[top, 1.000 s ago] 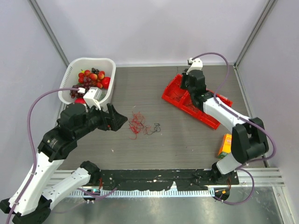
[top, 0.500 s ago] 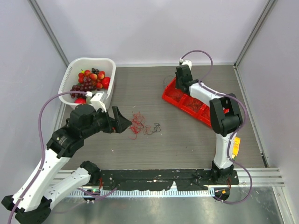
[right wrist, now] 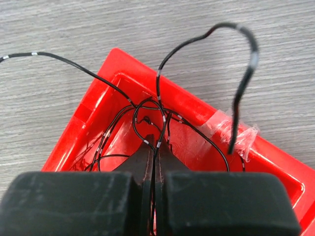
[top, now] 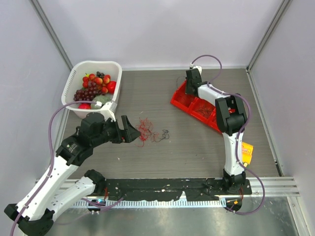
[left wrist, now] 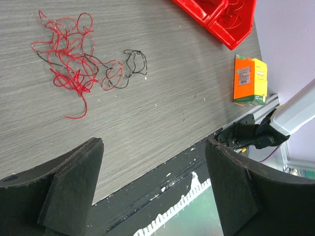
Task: Untangle the cables
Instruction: Place the cable in the bin.
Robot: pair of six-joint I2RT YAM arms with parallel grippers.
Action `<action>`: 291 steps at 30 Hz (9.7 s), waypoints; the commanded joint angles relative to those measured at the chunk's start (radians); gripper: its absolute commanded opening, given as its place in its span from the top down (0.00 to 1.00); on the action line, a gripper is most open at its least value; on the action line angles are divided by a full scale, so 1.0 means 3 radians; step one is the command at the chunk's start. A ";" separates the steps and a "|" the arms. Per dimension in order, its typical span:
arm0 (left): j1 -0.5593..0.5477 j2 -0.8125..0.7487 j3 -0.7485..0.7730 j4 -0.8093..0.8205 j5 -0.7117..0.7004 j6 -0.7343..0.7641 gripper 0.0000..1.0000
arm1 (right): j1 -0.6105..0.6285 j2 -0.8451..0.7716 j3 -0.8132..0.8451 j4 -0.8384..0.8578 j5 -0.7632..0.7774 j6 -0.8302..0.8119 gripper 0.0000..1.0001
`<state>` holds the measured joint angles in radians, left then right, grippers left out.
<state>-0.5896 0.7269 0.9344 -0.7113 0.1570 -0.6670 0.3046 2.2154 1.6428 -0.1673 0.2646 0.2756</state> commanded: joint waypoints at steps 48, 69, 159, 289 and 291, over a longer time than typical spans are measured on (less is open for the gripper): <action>-0.0003 -0.0081 -0.0732 0.0607 0.0198 -0.0400 0.15 | 0.0191 -0.1264 -0.0010 -0.0967 -0.0836 -0.0386 0.44; -0.0008 -0.0143 -0.0849 0.0637 0.0274 -0.0384 0.15 | 0.1025 -0.1136 -0.0455 -0.0930 0.0289 -0.1077 0.33; -0.0003 -0.0240 -0.0931 0.0622 0.0412 -0.0405 0.15 | 0.1490 -0.0666 -0.0843 -0.0404 0.0887 -0.2171 0.44; -0.0208 0.4183 0.2121 0.2836 -0.0002 0.0577 1.00 | -0.0115 -0.1422 -0.0526 0.0158 -0.1695 0.0037 0.99; -0.0238 0.4193 0.2218 0.2755 -0.0012 0.0557 1.00 | -0.0110 -0.1535 -0.0618 0.0276 -0.1680 0.0058 0.99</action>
<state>-0.6365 2.0518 1.5158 0.1314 0.1749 -0.5335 0.2729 1.8690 1.4841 -0.2089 -0.2131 0.2798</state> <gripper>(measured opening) 0.010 0.027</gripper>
